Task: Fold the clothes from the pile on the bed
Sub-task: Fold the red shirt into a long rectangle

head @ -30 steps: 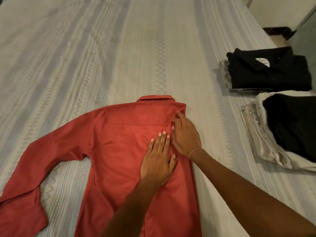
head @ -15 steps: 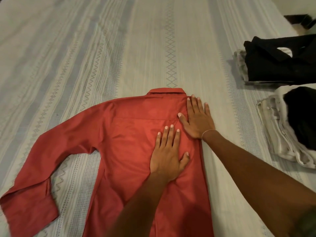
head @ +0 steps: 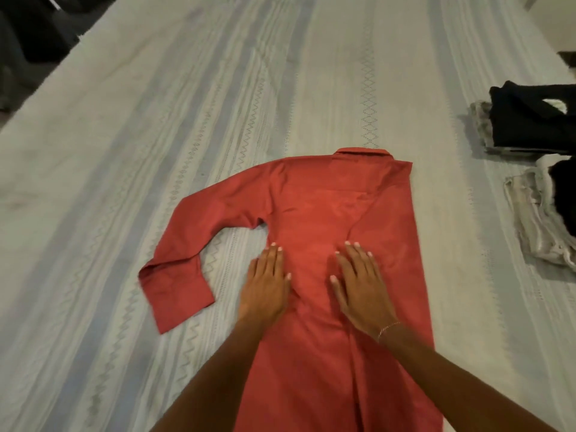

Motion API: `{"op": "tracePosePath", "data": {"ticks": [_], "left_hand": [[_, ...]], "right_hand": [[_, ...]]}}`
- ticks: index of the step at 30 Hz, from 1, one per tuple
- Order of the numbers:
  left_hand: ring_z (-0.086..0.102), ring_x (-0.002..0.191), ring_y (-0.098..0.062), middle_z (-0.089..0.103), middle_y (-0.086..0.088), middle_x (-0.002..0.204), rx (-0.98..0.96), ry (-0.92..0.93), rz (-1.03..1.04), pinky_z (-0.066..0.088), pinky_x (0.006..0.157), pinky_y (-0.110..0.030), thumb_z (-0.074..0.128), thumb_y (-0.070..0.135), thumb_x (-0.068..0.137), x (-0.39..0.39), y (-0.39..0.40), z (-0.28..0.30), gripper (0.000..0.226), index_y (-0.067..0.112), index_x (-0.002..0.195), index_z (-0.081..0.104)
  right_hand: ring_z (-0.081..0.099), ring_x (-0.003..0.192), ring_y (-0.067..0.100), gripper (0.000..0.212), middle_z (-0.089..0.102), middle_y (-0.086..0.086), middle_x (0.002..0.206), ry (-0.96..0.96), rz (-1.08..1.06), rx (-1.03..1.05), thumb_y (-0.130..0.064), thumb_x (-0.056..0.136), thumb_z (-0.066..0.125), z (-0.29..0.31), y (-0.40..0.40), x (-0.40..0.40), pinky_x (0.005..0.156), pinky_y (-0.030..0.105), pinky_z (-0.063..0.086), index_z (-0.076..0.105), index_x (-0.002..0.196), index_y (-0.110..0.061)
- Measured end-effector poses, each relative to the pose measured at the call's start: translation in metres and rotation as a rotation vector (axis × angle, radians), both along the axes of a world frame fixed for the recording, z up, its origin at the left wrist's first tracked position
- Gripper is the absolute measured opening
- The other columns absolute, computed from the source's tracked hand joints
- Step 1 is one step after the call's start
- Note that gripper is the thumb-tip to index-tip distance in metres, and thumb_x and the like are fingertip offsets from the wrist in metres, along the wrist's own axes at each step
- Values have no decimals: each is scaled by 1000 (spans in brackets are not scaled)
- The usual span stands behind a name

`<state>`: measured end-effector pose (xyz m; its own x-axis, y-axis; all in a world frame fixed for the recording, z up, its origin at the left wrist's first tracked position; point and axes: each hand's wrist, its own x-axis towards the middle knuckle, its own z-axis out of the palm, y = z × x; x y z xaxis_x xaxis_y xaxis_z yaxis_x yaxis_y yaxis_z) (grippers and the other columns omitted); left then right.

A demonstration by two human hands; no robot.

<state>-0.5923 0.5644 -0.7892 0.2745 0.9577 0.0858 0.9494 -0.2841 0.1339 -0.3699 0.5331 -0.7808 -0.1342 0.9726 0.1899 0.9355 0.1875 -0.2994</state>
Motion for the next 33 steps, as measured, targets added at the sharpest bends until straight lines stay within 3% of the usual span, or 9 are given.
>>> {"op": "tracePosePath", "data": {"ticks": [3,6,12,17,22,24,27,31,33], "left_hand": [[61,108,-33,63,-15,121,-72,-16,136,53,93,-46,37,40,96,-54,-40,10,51,4,121,62],[59,90,-25,63,-7,98,-230,-248,201,52,81,-42,55,43,97,-76,-62,23,34,10,99,63],[65,77,-30,67,-9,73,-538,-445,278,50,67,-39,63,30,88,-90,-70,32,30,7,68,63],[68,67,-25,65,-2,61,-588,-712,376,57,70,-40,68,23,92,-107,-79,31,30,17,64,60],[66,57,-22,70,-10,73,-801,-922,475,62,61,-48,73,11,89,-113,-92,36,11,8,85,64],[68,61,-23,70,-13,76,-934,-879,424,63,62,-42,79,9,85,-118,-95,42,14,5,90,67],[72,70,-29,70,-15,83,-1068,-819,316,63,62,-39,80,7,83,-127,-104,45,15,4,87,66],[69,66,-22,68,-8,79,-957,-766,315,63,63,-42,81,9,82,-126,-118,45,19,11,82,62],[68,66,-22,67,-4,75,-863,-692,276,62,67,-46,81,14,80,-116,-121,48,21,14,80,60]], "right_hand": [[58,111,31,28,62,12,120,27,111,81,-30,99,50,10,-13,-60,94,48,50,65,114,-11],[58,81,28,21,59,6,89,165,103,-30,-29,98,56,16,-7,-113,73,44,50,63,87,-13],[66,105,36,42,69,15,109,177,-449,-499,-49,89,62,30,31,-178,81,38,52,69,103,-10],[68,76,33,24,66,10,67,323,-358,-510,-19,87,60,32,49,-197,62,36,48,64,66,-8],[68,83,31,38,72,9,85,299,-484,-452,-44,90,65,30,48,-199,62,33,44,69,82,-7],[67,90,31,39,69,9,91,275,-518,-472,-44,90,67,31,54,-203,66,33,44,67,89,-5],[68,83,31,19,63,7,75,336,-488,-548,-22,88,65,39,67,-208,63,29,41,66,79,-6],[54,56,23,29,52,4,57,518,-562,-541,-5,83,57,41,68,-205,56,32,43,51,56,-13],[57,56,24,26,55,7,61,640,-601,-532,-6,87,59,43,67,-199,57,36,53,57,62,-13]]}}
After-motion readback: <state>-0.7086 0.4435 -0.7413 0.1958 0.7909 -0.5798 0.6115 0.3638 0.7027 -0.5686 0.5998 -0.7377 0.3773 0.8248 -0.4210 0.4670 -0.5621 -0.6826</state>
